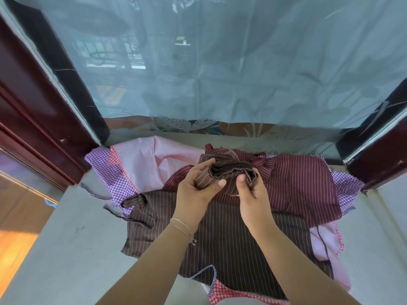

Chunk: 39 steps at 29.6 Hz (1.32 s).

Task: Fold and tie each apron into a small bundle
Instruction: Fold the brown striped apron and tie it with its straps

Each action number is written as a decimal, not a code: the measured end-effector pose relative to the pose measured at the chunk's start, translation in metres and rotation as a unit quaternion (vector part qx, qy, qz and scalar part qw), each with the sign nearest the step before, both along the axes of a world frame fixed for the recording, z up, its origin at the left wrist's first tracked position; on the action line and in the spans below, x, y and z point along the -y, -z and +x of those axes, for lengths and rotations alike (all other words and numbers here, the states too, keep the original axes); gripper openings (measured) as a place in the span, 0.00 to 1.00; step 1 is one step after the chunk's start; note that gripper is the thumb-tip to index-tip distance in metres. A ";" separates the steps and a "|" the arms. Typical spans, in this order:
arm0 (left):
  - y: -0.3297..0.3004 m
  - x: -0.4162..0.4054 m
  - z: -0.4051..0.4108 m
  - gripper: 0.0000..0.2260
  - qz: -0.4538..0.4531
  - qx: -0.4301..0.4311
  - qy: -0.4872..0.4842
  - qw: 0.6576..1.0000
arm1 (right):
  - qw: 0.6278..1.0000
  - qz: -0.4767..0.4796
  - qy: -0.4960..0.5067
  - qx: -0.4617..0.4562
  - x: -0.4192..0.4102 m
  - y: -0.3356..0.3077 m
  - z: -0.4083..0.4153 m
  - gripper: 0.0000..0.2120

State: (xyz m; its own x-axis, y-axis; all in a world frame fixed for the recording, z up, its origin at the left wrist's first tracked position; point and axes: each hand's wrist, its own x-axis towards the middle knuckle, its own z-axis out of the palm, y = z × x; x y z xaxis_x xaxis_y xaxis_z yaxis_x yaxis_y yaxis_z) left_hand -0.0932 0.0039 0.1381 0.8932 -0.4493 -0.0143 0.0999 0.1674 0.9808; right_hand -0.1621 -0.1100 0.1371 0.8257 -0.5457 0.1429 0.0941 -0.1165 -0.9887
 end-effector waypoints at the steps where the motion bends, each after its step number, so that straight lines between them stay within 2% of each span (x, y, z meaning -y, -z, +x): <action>1: 0.001 0.001 -0.002 0.17 -0.002 -0.015 -0.015 1.000 | 1.000 0.009 0.006 -0.006 -0.002 0.001 -0.001 0.19; 4: 0.000 0.002 -0.011 0.11 -0.008 -0.053 -0.072 0.996 | 0.999 0.022 0.039 -0.031 -0.009 0.004 -0.004 0.10; 9: -0.005 0.009 -0.024 0.06 -0.054 -0.080 -0.130 0.987 | 0.990 0.089 0.100 -0.034 -0.024 0.010 -0.004 0.10; 11: -0.007 0.010 -0.026 0.05 -0.056 -0.085 -0.133 0.986 | 0.984 0.124 0.112 -0.061 -0.026 0.011 -0.003 0.06; 13: -0.006 0.009 -0.026 0.07 -0.061 -0.104 -0.131 0.984 | 0.973 0.201 0.080 -0.075 -0.025 0.011 -0.003 0.04; 15: -0.002 0.007 -0.024 0.12 -0.064 -0.128 -0.132 0.981 | 0.943 0.322 0.034 -0.074 -0.023 0.007 -0.004 0.08; 16: 0.000 0.005 -0.023 0.14 -0.061 -0.137 -0.125 0.981 | 0.935 0.348 0.021 -0.072 -0.022 0.006 -0.005 0.09; 19: 0.004 0.001 -0.012 0.22 -0.042 -0.145 -0.057 0.987 | 0.954 0.291 0.018 -0.065 -0.013 0.007 -0.010 0.09; 22: 0.005 -0.012 0.003 0.33 0.005 -0.144 0.093 0.985 | 0.982 0.169 -0.018 -0.077 0.004 0.009 -0.017 0.11; 25: 0.004 -0.021 0.012 0.30 0.047 -0.072 0.223 0.971 | 0.990 0.082 -0.071 -0.086 0.014 0.008 -0.024 0.12; 27: 0.003 -0.021 0.011 0.28 0.061 -0.003 0.220 0.974 | 0.992 0.063 -0.083 -0.070 0.013 0.006 -0.027 0.17; 30: 0.001 -0.020 0.008 0.25 0.065 0.026 0.200 0.977 | 0.988 0.081 -0.122 -0.050 0.014 0.008 -0.030 0.30; 35: 0.002 -0.018 0.005 0.24 0.119 0.060 0.168 0.977 | 0.992 -0.013 -0.101 -0.070 0.012 0.009 -0.029 0.37; 37: 0.002 -0.016 0.004 0.23 0.151 0.082 0.134 0.976 | 0.994 -0.039 -0.083 -0.057 0.009 0.010 -0.028 0.37; 39: 0.003 -0.013 0.003 0.21 0.187 0.122 0.094 0.970 | 0.994 -0.083 -0.055 -0.040 0.008 0.013 -0.027 0.28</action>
State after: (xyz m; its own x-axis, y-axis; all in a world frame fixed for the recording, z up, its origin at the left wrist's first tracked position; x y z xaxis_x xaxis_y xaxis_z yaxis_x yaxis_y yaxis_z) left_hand -0.0897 0.0165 0.1351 0.7936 -0.6083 -0.0058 -0.1490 -0.2037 0.9676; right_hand -0.1891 -0.1177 0.1238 0.8912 -0.4266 0.1545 0.0365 -0.2719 -0.9616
